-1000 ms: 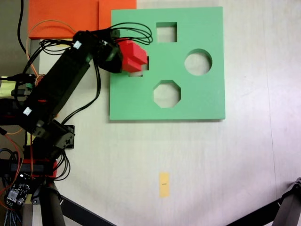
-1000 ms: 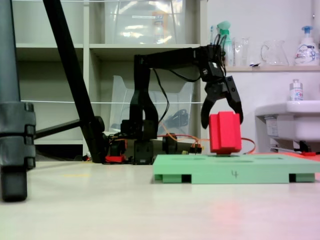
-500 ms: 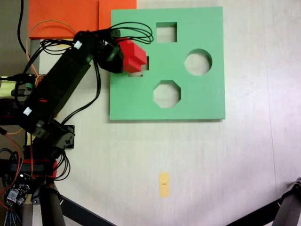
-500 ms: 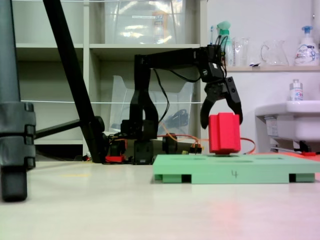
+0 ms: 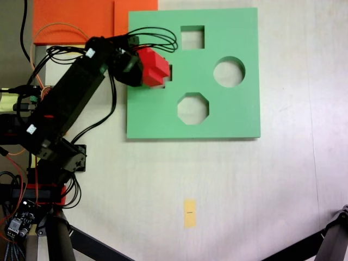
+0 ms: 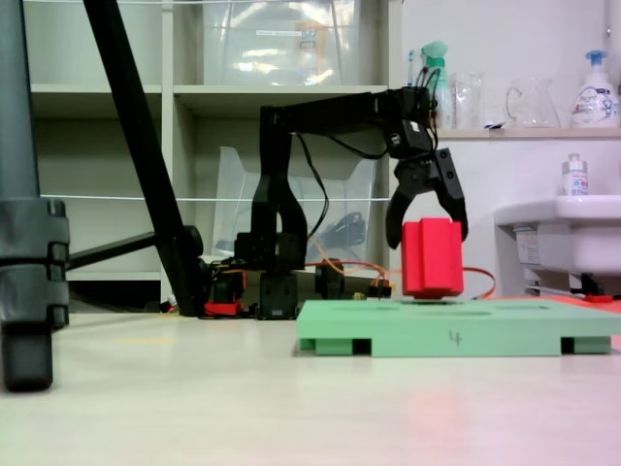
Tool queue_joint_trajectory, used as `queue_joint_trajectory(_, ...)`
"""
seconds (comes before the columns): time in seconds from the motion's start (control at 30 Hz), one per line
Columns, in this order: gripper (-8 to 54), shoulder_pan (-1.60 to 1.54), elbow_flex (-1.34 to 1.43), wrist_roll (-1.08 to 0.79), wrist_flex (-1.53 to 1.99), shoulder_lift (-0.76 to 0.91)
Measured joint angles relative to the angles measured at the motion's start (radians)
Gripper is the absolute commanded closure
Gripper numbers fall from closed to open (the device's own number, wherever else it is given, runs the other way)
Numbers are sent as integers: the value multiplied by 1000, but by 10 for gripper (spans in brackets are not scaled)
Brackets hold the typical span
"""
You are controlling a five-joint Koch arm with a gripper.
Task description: Put the cross columnar block into the corresponding hole
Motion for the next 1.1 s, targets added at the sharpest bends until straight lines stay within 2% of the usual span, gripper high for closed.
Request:
queue_joint_trajectory(0.2,268,5,0,0,0,-2)
queue_joint_trajectory(0.53,259,-6,-6,6,-3,-110)
queue_joint_trajectory(1.1,261,43,-26,0,-17,-97)
